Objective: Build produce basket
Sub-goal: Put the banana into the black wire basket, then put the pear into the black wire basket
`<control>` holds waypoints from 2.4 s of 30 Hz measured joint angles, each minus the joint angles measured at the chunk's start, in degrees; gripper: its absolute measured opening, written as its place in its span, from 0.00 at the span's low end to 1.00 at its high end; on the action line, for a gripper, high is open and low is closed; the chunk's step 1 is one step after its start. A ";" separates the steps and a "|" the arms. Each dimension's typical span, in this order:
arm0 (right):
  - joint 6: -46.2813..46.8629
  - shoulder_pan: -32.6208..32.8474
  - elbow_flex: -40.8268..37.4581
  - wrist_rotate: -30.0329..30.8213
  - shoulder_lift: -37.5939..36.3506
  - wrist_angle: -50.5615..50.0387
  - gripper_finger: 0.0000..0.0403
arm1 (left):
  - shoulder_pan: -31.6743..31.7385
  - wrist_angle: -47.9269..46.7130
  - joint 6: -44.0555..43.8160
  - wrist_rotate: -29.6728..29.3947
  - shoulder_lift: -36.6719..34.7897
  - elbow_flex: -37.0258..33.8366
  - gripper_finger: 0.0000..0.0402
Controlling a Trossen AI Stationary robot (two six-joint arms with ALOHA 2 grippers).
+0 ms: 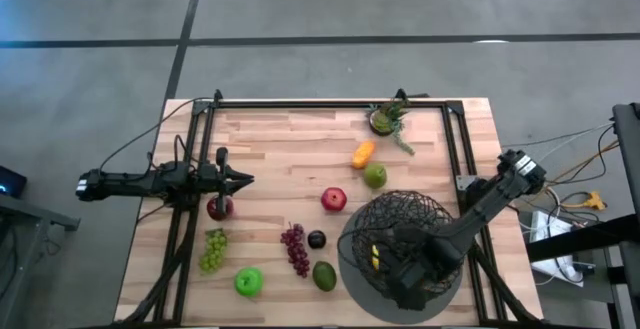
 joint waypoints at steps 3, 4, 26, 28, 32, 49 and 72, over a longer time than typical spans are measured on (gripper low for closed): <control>-3.58 -0.06 -0.55 2.28 1.63 -0.95 0.33 | 0.01 -0.01 -0.02 0.02 -0.02 0.00 0.05; -4.27 -0.08 -1.00 2.74 1.94 -0.97 0.33 | 0.01 0.01 0.00 0.00 0.00 0.00 0.05; -3.83 -0.17 -11.71 4.05 2.55 7.89 0.47 | 0.00 0.00 0.00 0.00 -0.02 0.00 0.05; -3.83 -0.17 -11.71 4.02 2.55 7.93 0.50 | 0.00 -0.01 0.00 0.00 -0.02 0.00 0.05; -3.77 -0.15 -11.69 3.83 2.55 7.89 0.57 | -0.01 -0.01 0.00 0.00 -0.02 0.00 0.05; 12.22 -0.48 -8.61 11.34 -11.88 7.17 0.64 | -0.01 0.00 0.00 0.00 -0.02 0.00 0.05; 25.95 -2.35 -8.61 64.37 -18.88 7.38 0.55 | -0.01 9.16 -0.07 -0.02 0.02 0.00 0.05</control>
